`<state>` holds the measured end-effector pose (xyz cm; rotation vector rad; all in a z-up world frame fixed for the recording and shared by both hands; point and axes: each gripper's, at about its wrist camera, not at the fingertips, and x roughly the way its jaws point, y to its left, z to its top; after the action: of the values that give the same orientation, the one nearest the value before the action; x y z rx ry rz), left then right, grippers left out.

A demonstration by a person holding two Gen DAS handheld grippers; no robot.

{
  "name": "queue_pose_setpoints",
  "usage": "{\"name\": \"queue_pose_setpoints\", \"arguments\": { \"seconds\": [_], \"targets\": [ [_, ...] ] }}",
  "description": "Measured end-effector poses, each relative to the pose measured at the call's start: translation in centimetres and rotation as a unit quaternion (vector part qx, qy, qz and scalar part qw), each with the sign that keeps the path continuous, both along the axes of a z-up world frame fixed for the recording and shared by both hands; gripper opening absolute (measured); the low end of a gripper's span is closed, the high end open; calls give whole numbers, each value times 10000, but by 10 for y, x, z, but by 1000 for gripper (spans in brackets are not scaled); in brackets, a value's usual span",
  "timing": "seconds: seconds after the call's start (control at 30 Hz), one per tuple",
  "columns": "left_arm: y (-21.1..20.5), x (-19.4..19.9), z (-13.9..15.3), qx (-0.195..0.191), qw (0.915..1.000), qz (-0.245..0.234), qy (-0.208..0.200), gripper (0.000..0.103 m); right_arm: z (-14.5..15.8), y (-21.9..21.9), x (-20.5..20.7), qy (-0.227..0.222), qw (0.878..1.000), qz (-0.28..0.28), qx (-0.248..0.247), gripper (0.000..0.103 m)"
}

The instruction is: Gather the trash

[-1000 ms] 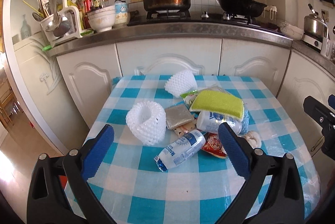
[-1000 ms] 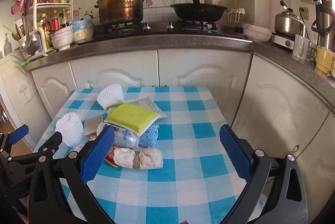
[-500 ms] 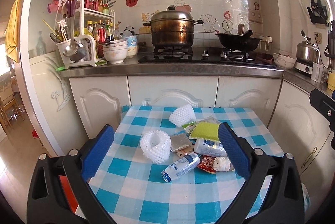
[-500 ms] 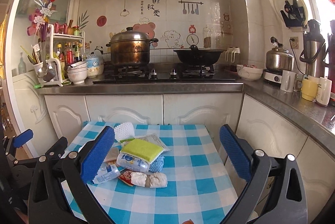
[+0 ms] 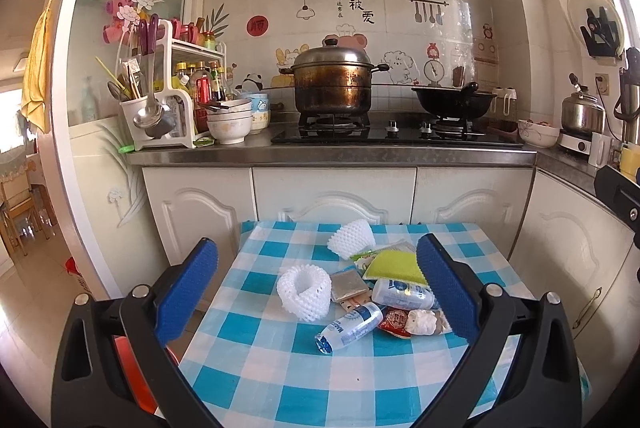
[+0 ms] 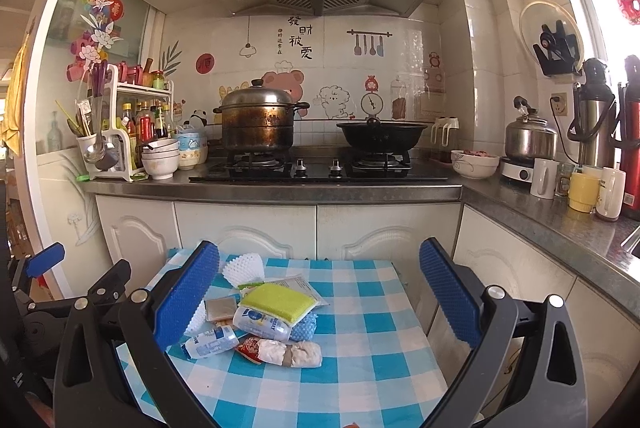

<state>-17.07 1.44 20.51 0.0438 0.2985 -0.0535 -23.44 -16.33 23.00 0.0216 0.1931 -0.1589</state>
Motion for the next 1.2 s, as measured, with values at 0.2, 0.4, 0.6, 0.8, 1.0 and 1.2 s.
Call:
{"name": "queue_pose_setpoints", "arguments": {
  "seconds": [0.2, 0.4, 0.6, 0.8, 1.0, 1.2],
  "targets": [
    [0, 0, 0, -3, 10000, -1, -3, 100, -1, 0, -3, -81, 9999, -53, -58, 99],
    [2, 1, -3, -1, 10000, 28, 37, 100, -9, -1, 6, 112, 9999, -100, -58, 99],
    [3, 6, -10, -7, 9999, 44, 114, 100, -26, -8, 19, 402, 9991, -130, 22, 99],
    [4, 14, -20, 14, 9997, 48, 242, 100, -42, -16, 31, 619, 9978, -115, 207, 99],
    [4, 21, -33, 49, 9993, 48, 365, 100, -59, -15, 44, 887, 9959, 66, 164, 99],
    [5, 29, -49, 50, 9985, 99, 535, 100, -75, -9, 55, 1067, 9940, 238, 57, 99]
  ]
}}
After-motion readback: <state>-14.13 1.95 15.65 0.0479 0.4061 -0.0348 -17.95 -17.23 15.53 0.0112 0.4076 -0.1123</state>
